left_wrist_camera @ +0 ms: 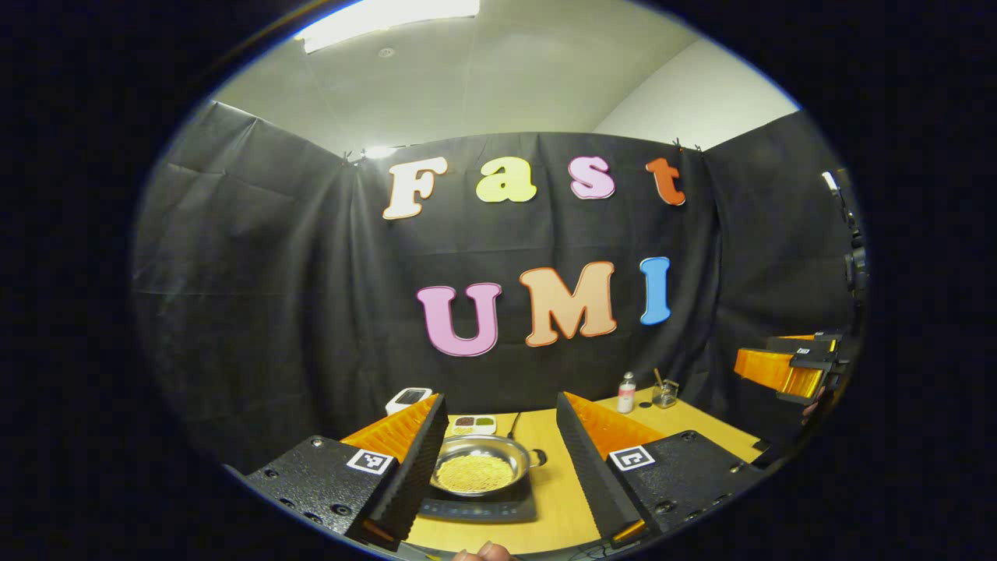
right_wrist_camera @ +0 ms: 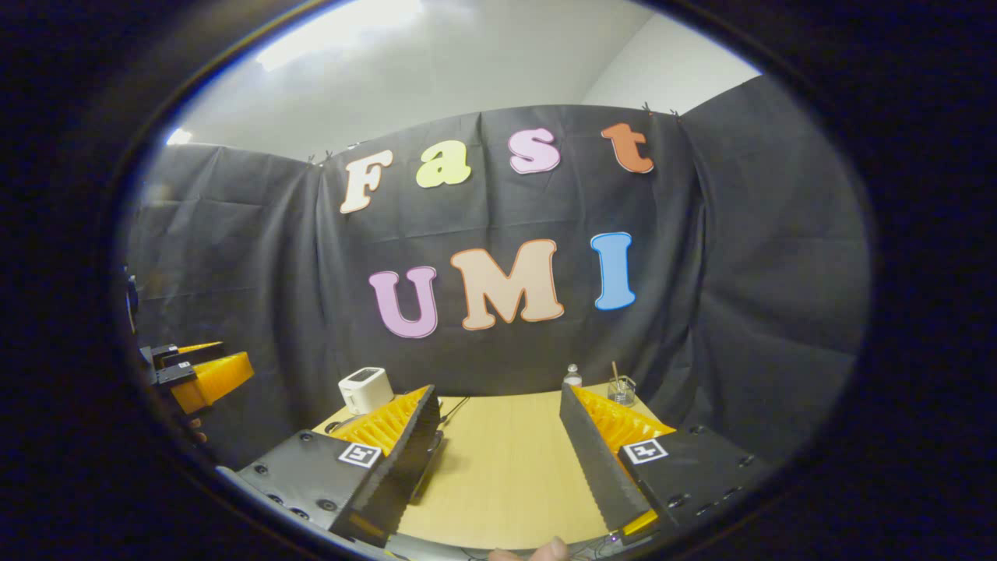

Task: First push the handle of the pot to place it horizontally, then grasp the pot with both hands and set it on the induction cooktop.

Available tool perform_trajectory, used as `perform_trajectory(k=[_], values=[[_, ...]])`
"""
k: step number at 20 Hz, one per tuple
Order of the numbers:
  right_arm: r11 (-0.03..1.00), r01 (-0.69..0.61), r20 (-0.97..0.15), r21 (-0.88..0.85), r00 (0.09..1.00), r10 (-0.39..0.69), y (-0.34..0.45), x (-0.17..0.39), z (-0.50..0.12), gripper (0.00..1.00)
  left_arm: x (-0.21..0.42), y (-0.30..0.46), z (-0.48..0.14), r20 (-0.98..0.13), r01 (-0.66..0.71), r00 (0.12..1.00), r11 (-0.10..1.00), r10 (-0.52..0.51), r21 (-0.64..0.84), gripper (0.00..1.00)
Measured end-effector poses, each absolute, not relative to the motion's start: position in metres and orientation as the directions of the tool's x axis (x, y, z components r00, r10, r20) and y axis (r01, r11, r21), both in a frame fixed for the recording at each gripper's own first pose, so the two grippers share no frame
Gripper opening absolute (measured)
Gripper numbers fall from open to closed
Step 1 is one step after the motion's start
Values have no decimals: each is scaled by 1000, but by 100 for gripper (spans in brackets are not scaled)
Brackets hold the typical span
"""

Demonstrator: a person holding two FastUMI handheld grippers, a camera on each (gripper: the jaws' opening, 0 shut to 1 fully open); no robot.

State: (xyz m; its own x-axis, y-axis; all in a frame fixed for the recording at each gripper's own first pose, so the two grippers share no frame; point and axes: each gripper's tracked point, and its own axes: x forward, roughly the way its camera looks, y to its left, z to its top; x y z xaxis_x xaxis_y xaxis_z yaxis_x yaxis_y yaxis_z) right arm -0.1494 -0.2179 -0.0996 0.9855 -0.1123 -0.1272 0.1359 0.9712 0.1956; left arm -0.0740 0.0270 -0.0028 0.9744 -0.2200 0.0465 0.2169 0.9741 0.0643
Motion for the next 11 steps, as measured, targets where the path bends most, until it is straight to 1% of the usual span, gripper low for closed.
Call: perform_trajectory(k=[1, 2, 3, 4, 5, 6, 7, 8, 9, 10, 11], values=[[970, 126, -126, 207, 987, -101, -226, -150, -100, 96, -74, 20, -8, 33, 213, 976, 976, -215, 53, 86], [968, 121, -131, 218, 987, -94, -235, -151, -106, 96, -73, 15, -14, 14, 199, 980, 979, -199, 51, 87], [966, 114, -135, 231, 987, -84, -243, -150, -110, 92, -73, 12, -13, 12, 184, 983, 982, -185, 47, 87], [964, 111, -126, 240, 989, -83, -254, -147, -111, 96, -73, 9, -9, 19, 173, 985, 984, -174, 45, 86], [962, 117, -129, 247, 988, -87, -263, -145, -114, 92, -71, 8, -8, 14, 155, 988, 987, -155, 46, 87], [959, 115, -137, 257, 987, -82, -269, -145, -119, 96, -73, 9, -10, 3, 140, 990, 989, -141, 49, 86], [958, 118, -140, 262, 987, -83, -273, -145, -121, 96, -73, 7, -8, 6, 134, 991, 990, -134, 46, 86], [957, 117, -141, 265, 987, -81, -277, -144, -120, 92, -72, 6, -8, -3, 133, 991, 990, -133, 48, 87], [958, 124, -135, 259, 987, -92, -282, -142, -119, 92, -69, 6, -13, -11, 131, 991, 990, -130, 52, 85], [957, 138, -136, 256, 985, -105, -288, -140, -119, 92, -65, 6, -14, -20, 130, 991, 990, -129, 57, 87], [954, 138, -143, 266, 984, -103, -288, -139, -120, 92, -63, 7, -16, -37, 130, 991, 990, -128, 59, 87]])
